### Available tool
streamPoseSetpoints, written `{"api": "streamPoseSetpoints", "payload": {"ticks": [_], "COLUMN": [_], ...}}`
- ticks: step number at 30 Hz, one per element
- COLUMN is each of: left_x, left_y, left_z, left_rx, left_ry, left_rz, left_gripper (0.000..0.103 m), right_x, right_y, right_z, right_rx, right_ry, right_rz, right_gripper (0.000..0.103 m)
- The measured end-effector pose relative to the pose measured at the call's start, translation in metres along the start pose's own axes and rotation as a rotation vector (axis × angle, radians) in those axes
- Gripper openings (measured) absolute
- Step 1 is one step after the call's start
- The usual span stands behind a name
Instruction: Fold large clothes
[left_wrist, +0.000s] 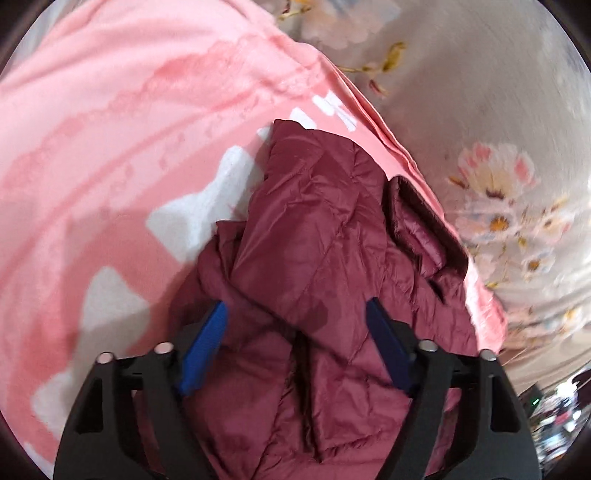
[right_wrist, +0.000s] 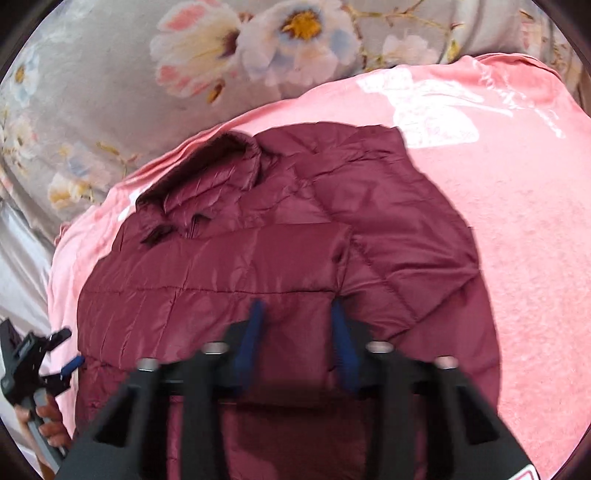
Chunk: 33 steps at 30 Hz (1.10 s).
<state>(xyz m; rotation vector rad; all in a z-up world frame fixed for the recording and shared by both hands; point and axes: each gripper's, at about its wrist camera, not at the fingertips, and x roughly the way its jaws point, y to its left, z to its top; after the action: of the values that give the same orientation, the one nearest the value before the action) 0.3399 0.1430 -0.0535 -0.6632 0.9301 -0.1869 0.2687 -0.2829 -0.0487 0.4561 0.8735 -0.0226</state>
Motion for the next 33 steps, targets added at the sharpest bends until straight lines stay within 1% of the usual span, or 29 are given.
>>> {"api": "streamPoseSetpoints", "payload": {"ticks": [1,2,3,4,5,6,8,9,10,11,12,13,14,17,20,23,27,28,29,30,31,32,33], "left_x": [0.005,0.008,0.011,0.013,0.011,0.007,-0.006,-0.013,-0.019,-0.022,-0.026,-0.027,-0.026,-0.016,-0.001,0.008,0.017,0.017,0.015,0.009,-0.003,-0.014,-0.033], "left_y": [0.0,0.0,0.002,0.003,0.002,0.0,-0.008,-0.014,-0.018,-0.022,-0.026,-0.028,-0.028,-0.024,-0.015,-0.011,-0.015,-0.016,-0.018,-0.02,-0.023,-0.025,-0.031], "left_z": [0.004,0.008,0.012,0.017,0.02,0.023,0.024,0.022,0.02,0.017,0.013,0.008,0.004,-0.005,-0.012,-0.015,-0.022,-0.023,-0.024,-0.024,-0.026,-0.027,-0.027], "left_rx": [-0.01,-0.022,-0.04,-0.047,-0.038,-0.027,0.005,0.03,0.055,0.08,0.118,0.142,0.162,0.197,0.201,0.207,0.268,0.286,0.294,0.308,0.324,0.337,0.359], "left_ry": [0.003,0.005,0.004,-0.009,-0.032,-0.056,-0.102,-0.123,-0.14,-0.152,-0.166,-0.168,-0.162,-0.14,-0.104,-0.09,-0.097,-0.102,-0.106,-0.115,-0.138,-0.168,-0.231], "left_rz": [0.005,0.019,0.035,0.064,0.091,0.107,0.121,0.131,0.144,0.163,0.188,0.202,0.221,0.267,0.3,0.316,0.365,0.374,0.377,0.387,0.385,0.378,0.376], "left_gripper": [0.059,0.045,0.027,0.019,0.008,0.005,0.002,0.001,0.001,0.001,0.001,0.0,0.0,0.0,0.0,0.0,0.002,0.003,0.008,0.027,0.04,0.058,0.059], "right_x": [-0.002,-0.008,-0.017,-0.03,-0.041,-0.053,-0.078,-0.085,-0.087,-0.084,-0.075,-0.066,-0.052,-0.027,-0.014,-0.001,0.006,0.005,0.001,-0.003,-0.01,-0.021,-0.032], "right_y": [0.003,0.007,0.012,0.017,0.021,0.025,0.032,0.035,0.036,0.036,0.035,0.033,0.027,0.011,0.005,0.001,0.001,0.0,-0.002,-0.003,-0.004,-0.007,-0.009], "right_z": [0.001,0.005,0.01,0.017,0.022,0.027,0.034,0.035,0.035,0.032,0.027,0.023,0.017,0.003,-0.007,-0.017,-0.022,-0.02,-0.02,-0.02,-0.019,-0.018,-0.016], "right_rx": [-0.007,-0.024,-0.04,-0.056,-0.065,-0.074,-0.107,-0.129,-0.141,-0.162,-0.187,-0.198,-0.203,-0.177,-0.174,-0.184,-0.19,-0.185,-0.178,-0.173,-0.168,-0.164,-0.159], "right_ry": [-0.005,-0.024,-0.057,-0.099,-0.128,-0.158,-0.217,-0.234,-0.233,-0.217,-0.193,-0.172,-0.13,-0.054,-0.021,0.005,0.016,0.013,0.014,0.012,0.004,-0.019,-0.043], "right_rz": [0.002,0.017,0.028,0.047,0.071,0.097,0.138,0.141,0.133,0.104,0.056,0.028,-0.003,-0.033,-0.054,-0.073,-0.081,-0.077,-0.074,-0.075,-0.081,-0.094,-0.102], "right_gripper": [0.005,0.004,0.003,0.003,0.003,0.002,0.002,0.002,0.002,0.002,0.002,0.002,0.002,0.002,0.002,0.002,0.003,0.006,0.01,0.012,0.018,0.024,0.025]}}
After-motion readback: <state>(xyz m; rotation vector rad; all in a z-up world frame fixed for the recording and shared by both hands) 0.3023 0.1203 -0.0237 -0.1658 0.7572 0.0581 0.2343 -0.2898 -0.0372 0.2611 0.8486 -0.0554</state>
